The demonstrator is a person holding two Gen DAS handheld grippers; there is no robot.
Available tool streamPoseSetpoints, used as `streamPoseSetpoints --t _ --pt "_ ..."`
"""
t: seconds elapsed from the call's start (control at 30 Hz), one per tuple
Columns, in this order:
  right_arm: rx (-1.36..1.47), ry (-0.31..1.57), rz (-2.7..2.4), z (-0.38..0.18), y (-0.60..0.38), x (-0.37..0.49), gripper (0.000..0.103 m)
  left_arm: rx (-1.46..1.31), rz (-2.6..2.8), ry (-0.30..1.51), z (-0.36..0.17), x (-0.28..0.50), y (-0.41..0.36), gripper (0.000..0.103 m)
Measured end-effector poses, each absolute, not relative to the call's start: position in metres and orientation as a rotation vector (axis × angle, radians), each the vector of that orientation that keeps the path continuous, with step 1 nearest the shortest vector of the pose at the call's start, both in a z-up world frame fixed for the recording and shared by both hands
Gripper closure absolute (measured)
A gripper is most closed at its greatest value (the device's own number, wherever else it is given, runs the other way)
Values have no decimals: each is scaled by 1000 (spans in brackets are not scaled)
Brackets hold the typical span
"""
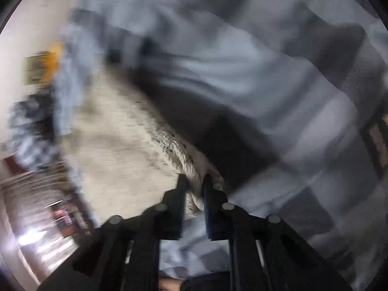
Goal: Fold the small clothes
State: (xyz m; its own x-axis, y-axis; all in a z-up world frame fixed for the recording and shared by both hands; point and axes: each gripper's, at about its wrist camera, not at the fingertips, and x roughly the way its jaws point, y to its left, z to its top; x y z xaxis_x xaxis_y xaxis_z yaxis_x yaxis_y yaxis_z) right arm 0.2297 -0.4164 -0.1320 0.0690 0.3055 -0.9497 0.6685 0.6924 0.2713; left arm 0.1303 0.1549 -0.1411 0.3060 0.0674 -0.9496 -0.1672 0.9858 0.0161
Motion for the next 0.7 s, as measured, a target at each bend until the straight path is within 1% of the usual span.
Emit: streamPoseSetpoints --t 0.03,0.07,0.1,0.17,0.2,0.37,0.43,0.53,0.7 --pt "790 1465 -400 -117 -422 227 86 -76 169 1250 -139 131 155 0" --pt "746 1375 -435 -97 -426 225 82 -52 192 1250 -137 132 156 0" --pt "683 1288 -462 -74 -426 223 74 -18 231 1248 -133 133 156 0" --pt "600 1180 -456 -46 -415 232 18 54 317 1223 -122 135 156 0" --pt "556 1164 -393 -39 -405 246 12 67 332 1204 -117 137 156 0" --pt "310 1259 -59 -31 -331 329 11 31 327 1118 -91 138 151 0" --pt "238 1271 31 -42 -314 343 11 5 305 1101 -85 138 148 0" --pt "185 1330 133 -68 -273 391 11 -21 274 1089 -80 139 142 0" --pt "150 1438 91 -116 -244 433 11 -68 241 1107 -80 142 139 0"
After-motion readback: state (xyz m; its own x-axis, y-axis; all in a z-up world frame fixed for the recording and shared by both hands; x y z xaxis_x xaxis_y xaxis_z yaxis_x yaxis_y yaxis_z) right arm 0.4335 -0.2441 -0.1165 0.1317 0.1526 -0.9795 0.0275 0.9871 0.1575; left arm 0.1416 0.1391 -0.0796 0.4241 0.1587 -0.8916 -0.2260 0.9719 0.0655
